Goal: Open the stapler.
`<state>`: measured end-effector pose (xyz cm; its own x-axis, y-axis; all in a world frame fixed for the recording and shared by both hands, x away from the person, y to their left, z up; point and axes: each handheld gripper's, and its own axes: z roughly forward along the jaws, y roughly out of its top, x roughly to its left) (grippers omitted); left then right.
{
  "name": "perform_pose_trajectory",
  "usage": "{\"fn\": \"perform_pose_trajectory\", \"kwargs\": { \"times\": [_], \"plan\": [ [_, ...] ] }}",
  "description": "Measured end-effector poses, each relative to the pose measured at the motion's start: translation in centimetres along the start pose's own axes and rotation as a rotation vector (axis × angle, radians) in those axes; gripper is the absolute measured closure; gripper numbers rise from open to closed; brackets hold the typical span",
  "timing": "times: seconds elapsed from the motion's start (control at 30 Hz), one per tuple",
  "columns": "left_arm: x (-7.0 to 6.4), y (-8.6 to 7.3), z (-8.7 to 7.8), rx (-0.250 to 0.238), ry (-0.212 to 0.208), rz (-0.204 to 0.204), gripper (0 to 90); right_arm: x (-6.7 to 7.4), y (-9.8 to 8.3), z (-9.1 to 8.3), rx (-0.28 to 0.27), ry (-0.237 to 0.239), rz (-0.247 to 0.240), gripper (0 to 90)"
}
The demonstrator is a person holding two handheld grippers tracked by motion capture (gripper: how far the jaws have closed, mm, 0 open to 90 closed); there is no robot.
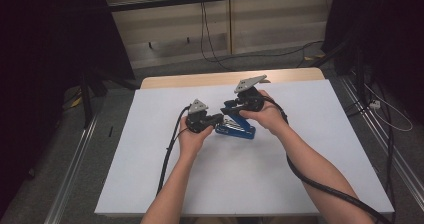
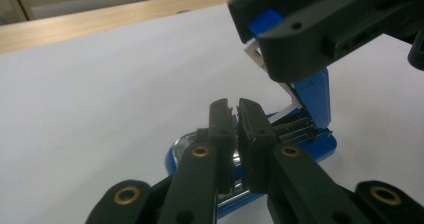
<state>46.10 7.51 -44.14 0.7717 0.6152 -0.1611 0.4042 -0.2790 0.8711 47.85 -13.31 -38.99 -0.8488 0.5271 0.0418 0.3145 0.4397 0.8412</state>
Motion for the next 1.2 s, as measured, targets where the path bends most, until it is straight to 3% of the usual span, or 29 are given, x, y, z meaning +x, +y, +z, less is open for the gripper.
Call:
{"fn": "perform_pose_trajectory", "kwargs": {
  "times": [0.27, 0.37, 0.47, 0.6, 0.67, 0.77, 0.9, 0.97, 1.07, 1.2],
  "plan": [
    [0.3, 0.1, 0.8, -0.029, -0.024, -0.003, 89.2, 0.0, 0.0, 0.2, 0.004, -0.005, 0.013, 65.6],
    [0.2, 0.2, 0.9, -0.023, -0.023, 0.007, 90.0, 0.0, -0.1, 0.2, -0.004, -0.029, 0.025, 55.2],
    [0.2, 0.2, 1.0, -0.013, -0.02, 0.007, 90.0, -0.1, -0.2, -0.8, -0.041, -0.065, 0.049, 44.6],
    [0.2, 0.4, 0.9, -0.019, -0.017, 0.007, 90.0, 0.4, -0.3, -2.9, -0.088, -0.095, 0.052, 45.2],
    [0.2, 0.6, 0.8, -0.026, -0.015, 0.011, 90.0, 1.1, -0.7, -3.8, -0.094, -0.114, 0.044, 48.3],
    [0.0, 1.0, 0.7, -0.016, -0.008, 0.028, 90.0, 2.7, -1.7, -4.5, -0.093, -0.131, 0.03, 67.3],
    [0.0, 1.3, 0.6, -0.015, -0.002, 0.031, 90.0, 4.6, -3.6, -3.8, -0.067, -0.157, 0.014, 88.1],
    [-0.2, 1.6, 0.6, -0.016, -0.004, 0.034, 90.0, 5.3, -4.4, -2.9, -0.04, -0.167, -0.001, 90.0],
    [-0.4, 1.9, 0.6, -0.011, 0.0, 0.053, 90.0, 5.9, -5.5, -1.1, -0.013, -0.171, 0.034, 90.0],
    [-0.3, 2.0, 0.7, -0.013, -0.001, 0.049, 90.0, 6.2, -6.5, 0.8, -0.015, -0.199, 0.075, 90.0]
  ]
}}
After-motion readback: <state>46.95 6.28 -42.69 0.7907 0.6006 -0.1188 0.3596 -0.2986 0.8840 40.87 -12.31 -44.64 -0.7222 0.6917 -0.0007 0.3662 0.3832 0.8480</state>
